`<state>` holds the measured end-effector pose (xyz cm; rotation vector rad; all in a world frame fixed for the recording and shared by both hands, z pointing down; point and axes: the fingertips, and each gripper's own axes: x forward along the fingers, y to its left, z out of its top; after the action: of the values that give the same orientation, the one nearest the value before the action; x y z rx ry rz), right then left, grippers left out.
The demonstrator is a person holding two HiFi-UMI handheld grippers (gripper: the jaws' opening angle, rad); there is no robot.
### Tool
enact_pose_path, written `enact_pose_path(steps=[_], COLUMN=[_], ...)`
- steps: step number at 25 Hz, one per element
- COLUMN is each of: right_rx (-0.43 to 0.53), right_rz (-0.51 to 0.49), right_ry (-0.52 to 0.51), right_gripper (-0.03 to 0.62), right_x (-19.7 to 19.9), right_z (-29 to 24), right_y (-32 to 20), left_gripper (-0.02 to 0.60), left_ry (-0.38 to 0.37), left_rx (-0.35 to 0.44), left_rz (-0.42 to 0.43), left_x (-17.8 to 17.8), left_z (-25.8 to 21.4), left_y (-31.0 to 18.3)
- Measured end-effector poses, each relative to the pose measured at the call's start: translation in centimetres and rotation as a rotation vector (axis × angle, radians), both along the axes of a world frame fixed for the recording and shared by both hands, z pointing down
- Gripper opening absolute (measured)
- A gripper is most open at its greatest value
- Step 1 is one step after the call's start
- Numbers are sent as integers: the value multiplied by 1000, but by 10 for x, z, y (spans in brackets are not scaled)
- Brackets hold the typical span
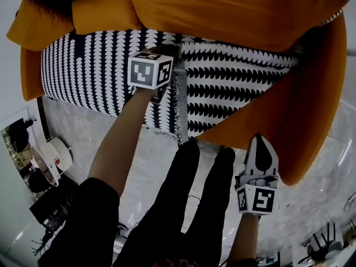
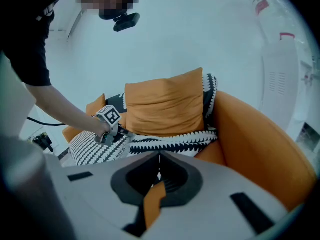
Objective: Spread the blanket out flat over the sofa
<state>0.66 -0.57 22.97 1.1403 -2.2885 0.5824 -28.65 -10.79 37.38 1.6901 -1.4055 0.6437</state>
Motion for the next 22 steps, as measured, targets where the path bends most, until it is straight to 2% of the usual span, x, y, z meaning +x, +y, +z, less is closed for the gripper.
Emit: enact_pose_path(steps=[2,3,5,9,11,17,22], right_rx=[15,17,11,-18,-13,54,83], right_rz=[7,10,14,49,64,85,143], right_ry=[20,17,-5,-64,-83,-58,-72], right_gripper=[20,21,21,20,20,20,20], right_x=[13,15,14,8,6,-9,-5], right_z=[-22,-13,40,183,212,131,114], right_y=[-5,-8,-12,5,8,-17,-19], left_gripper=[29,29,29,29,29,29,29], left_ry=[12,7,-14,-82,-95,-54,-38], left_rx=[23,31,38,40,59,125,144], left_rz=[12,15,15,57,78,94,93], left_x=[15,17,14,9,13,7,11], left_z=[-22,-17,26,146,168,87,76], left_y=[-8,-11,-12,6,9,-7,0])
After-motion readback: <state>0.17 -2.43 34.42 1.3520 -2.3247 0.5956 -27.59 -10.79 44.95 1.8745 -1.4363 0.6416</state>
